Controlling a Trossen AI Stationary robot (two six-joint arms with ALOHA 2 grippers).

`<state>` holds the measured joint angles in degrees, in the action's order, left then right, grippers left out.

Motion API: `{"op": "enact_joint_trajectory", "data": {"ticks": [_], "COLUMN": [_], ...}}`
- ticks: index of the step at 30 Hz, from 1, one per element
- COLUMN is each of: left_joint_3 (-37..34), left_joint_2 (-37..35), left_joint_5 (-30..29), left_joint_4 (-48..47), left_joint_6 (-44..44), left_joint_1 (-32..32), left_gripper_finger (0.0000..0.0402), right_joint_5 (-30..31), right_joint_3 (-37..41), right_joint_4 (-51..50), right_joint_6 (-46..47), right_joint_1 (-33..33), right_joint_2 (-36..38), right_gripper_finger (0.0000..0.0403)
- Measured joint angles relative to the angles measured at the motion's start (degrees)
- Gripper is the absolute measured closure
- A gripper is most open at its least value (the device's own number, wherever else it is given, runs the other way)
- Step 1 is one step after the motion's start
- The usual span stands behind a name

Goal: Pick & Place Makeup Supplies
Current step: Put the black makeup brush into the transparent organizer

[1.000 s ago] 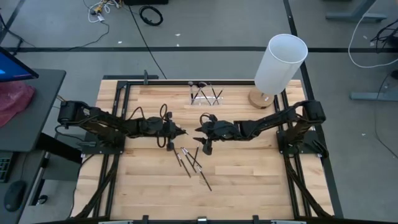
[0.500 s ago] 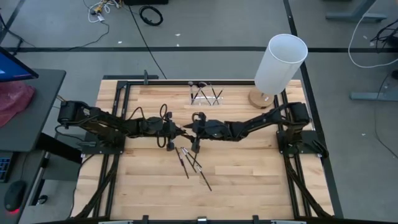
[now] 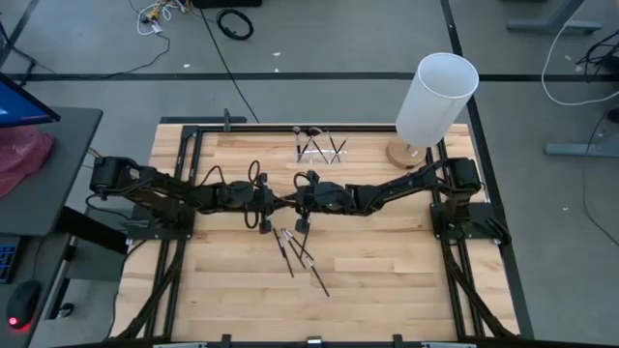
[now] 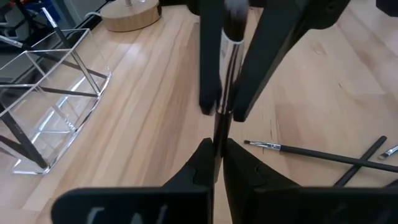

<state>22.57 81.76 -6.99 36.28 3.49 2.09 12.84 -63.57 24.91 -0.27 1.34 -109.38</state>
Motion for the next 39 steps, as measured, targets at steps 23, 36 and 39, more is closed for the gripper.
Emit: {"op": "enact_joint_trajectory", "data": {"ticks": [23,36,39], "left_joint_3": [-0.1,-0.1,-0.1], "left_joint_2": [0.0,0.0,0.0], "left_joint_5": [3.1,4.7,4.5], "left_joint_4": [0.0,1.0,1.2], "left_joint_6": [1.5,1.6,0.9], "left_joint_1": [-0.1,-0.1,-0.1], "left_gripper_finger": [0.0387,0.0383,0.0379], "right_joint_5": [-5.2,-12.5,-12.3], "right_joint_3": [0.1,0.1,0.1], "right_joint_4": [0.1,1.8,1.1], "right_joint_6": [0.9,-3.2,-3.4], "right_joint_1": [-1.0,-1.2,-1.2], "right_joint_2": [0.0,0.1,0.2], "right_gripper_finger": [0.0259,0.0373,0.0391]}}
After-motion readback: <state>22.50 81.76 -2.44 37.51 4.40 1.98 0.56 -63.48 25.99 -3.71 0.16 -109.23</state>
